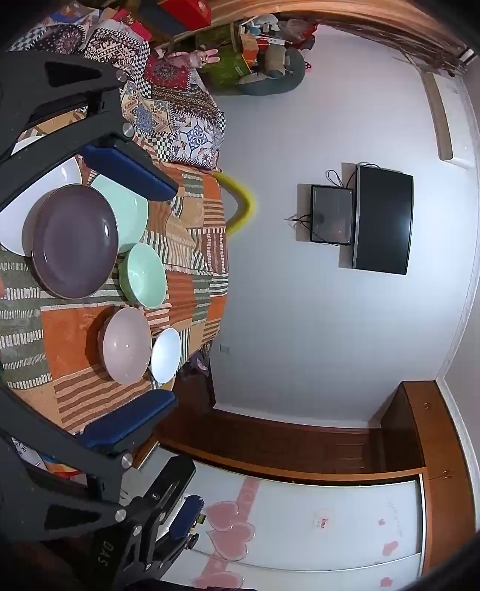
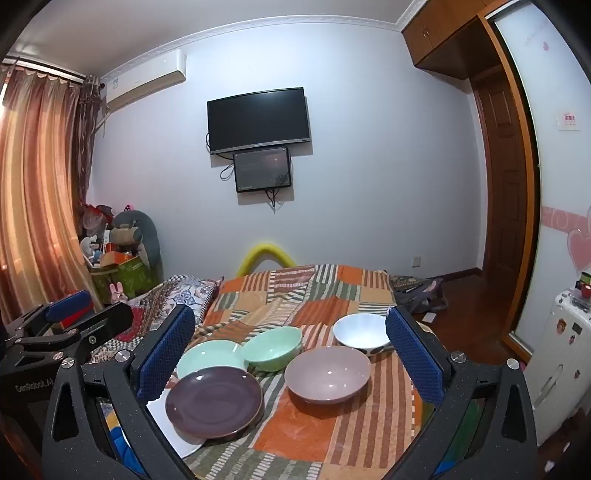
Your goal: Organize plates and bowls
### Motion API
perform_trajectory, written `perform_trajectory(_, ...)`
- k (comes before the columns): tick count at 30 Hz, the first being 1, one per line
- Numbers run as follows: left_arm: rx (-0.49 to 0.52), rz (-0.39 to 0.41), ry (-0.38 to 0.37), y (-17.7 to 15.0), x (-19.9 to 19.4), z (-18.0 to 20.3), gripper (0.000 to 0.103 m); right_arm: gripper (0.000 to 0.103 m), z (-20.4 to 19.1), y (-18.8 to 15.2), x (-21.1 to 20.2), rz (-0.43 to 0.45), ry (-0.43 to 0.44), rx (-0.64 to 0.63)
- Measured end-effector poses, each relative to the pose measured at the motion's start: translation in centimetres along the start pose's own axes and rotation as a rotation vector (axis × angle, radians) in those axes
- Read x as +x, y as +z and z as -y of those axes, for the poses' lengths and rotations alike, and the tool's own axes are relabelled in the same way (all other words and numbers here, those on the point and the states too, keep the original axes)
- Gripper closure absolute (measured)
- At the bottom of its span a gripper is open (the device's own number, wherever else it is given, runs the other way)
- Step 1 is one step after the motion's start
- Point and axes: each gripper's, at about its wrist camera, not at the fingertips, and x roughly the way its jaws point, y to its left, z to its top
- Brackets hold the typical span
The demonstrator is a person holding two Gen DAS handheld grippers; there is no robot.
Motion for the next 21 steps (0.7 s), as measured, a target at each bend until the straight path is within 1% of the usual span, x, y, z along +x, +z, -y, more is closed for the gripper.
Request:
perform_trajectory(4, 0.006, 0.003, 0.007, 0.1, 0.0, 0.1, 0.000, 0.000, 0.0, 0.0, 0.0, 0.001, 0.000, -0.004)
perform_trajectory(6, 0.017, 0.000, 0.006, -0.1, 0.2, 0.8, 0.000, 0.000, 0.0, 0.0, 0.0, 0.003, -0.002, -0.004)
perform_trajectory(7, 0.016, 0.021, -0.001, -0.2, -0.5, 0.8, 0.000, 0.000, 0.0, 0.1, 0.0, 0.003, -0.002, -0.002)
perform_trajectory(8, -0.002, 0.017, -0.001, 0.0, -0.3, 0.4, 0.000, 0.000, 0.0, 0.1, 0.0, 0.003, 0.000, 0.000)
perform_trajectory(10, 0.006, 0.014, 0.003, -0.2, -0.3, 0.7, 0.000, 0.000, -0.1, 0.2, 0.0, 0.004, 0.004, 0.001)
perform_trajectory(14, -0.012, 0.016, 0.003, 0.1, 0.0, -0.2, 0.000, 0.000, 0.0, 0.0, 0.1, 0.006, 0.006, -0.002)
perform_trajectory(21, -0.002, 0.021, 0.009, 0.1, -0.1, -0.2, 0.000, 0.000, 0.0, -0.3, 0.0, 0.007, 0.008, 0.000)
